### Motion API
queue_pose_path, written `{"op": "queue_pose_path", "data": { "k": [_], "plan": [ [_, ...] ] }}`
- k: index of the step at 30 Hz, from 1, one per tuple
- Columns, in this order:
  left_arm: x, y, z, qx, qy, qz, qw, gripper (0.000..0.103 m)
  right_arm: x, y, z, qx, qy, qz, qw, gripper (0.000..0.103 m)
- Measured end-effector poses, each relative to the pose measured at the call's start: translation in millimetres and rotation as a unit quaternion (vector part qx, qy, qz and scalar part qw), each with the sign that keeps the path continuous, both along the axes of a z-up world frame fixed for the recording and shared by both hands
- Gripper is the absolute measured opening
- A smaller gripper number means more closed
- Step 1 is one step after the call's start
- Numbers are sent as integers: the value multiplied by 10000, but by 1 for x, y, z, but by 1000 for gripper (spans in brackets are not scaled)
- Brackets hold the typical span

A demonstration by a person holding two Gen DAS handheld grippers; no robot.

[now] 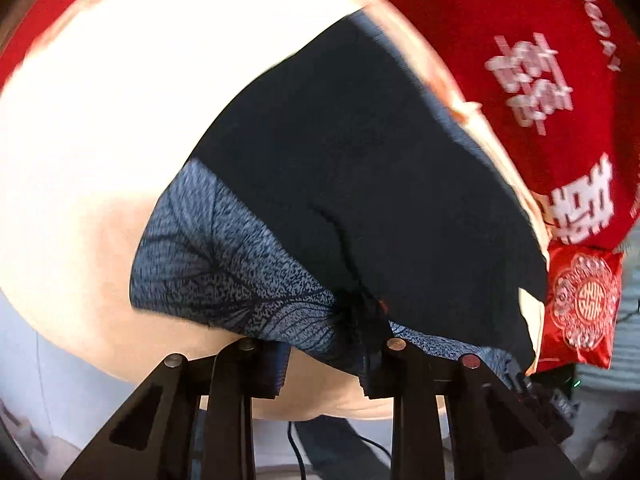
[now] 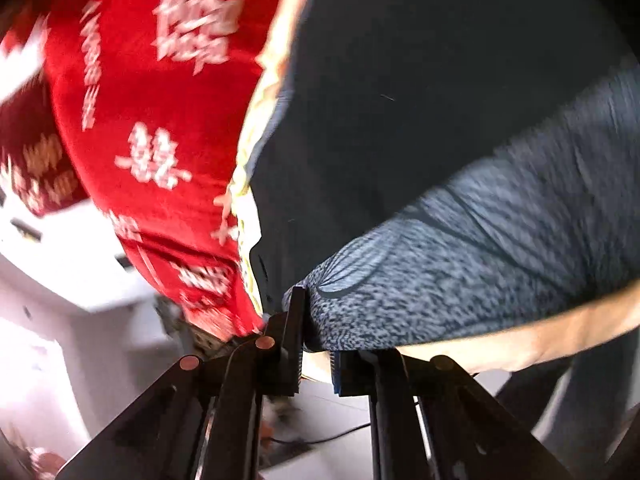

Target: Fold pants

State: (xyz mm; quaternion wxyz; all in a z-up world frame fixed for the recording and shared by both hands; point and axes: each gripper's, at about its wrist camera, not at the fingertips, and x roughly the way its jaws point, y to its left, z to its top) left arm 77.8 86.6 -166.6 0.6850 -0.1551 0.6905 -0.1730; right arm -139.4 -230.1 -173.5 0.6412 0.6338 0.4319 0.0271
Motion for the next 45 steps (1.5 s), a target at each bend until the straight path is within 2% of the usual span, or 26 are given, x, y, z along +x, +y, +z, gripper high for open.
{"op": "queue_pose_path", "data": {
  "k": [2,5,9,13,17,19,21,23,24,25,26,27,29,32,34,35,36,38,41,43,44,45],
  "plan": [
    [10,-13,22,-23,-211,-121,9997,29,19,-10,25,-299,-43,339,9990,11],
    [34,-34,49,-50,-518,-219,9984,29,50,-29,49,-464,-52,738,9962,11],
    [75,-66,64,40,-837,-256,9962,29,102,-64,56,-504,16,1191,9916,12],
    [124,-113,57,209,-1134,-263,9930,29,167,-94,51,-581,143,1549,9861,14],
    [169,-156,22,666,-1286,-317,9889,29,220,-129,13,-563,415,1843,9804,15],
    [183,-174,0,943,-1274,-284,9869,37,245,-138,-11,-628,541,2040,9754,15],
    [195,-183,-22,1335,-1260,-193,9828,68,261,-144,-30,-730,675,2106,9725,15],
    [203,-185,-39,1560,-1199,-101,9804,78,272,-152,-53,-545,847,2059,9734,15],
    [205,-185,-42,1602,-1189,-83,9799,79,274,-155,-58,-452,912,2018,9741,18],
    [206,-185,-42,1607,-1175,-71,9800,79,276,-155,-59,-386,926,2016,9743,21],
    [206,-186,-39,1618,-1172,-83,9798,79,276,-153,-54,-388,842,2098,9733,37],
    [205,-186,-35,1648,-1199,-122,9789,79,276,-150,-46,-474,747,2180,9719,64],
    [198,-186,-21,1804,-1330,-334,9740,79,276,-141,-21,-805,501,2379,9667,86],
    [182,-184,-2,1932,-1520,-560,9677,79,273,-120,21,-1583,268,2648,9509,86],
    [178,-188,2,1908,-1526,-625,9677,79,274,-103,33,-1749,179,2808,9435,74],
    [175,-193,-2,1899,-1492,-726,9677,79,276,-91,34,-1839,164,2985,9364,63],
    [173,-199,-9,1948,-1462,-845,9662,79,279,-79,32,-1919,179,3125,9302,61],
    [173,-211,-22,2162,-1442,-1018,9603,79,290,-57,20,-2244,273,3504,9089,54],
    [178,-228,-46,2363,-1516,-1018,9544,79,310,-38,-2,-2839,279,3795,8801,53],
    [185,-236,-56,2547,-1721,-999,9463,79,323,-37,-19,-2993,362,3775,8756,52],
    [189,-242,-61,2683,-1825,-1027,9403,79,324,-42,-26,-3007,395,3721,8773,49],
    [194,-246,-66,2755,-1814,-1026,9384,83,327,-44,-30,-2997,396,3673,8796,48]
  ]
}}
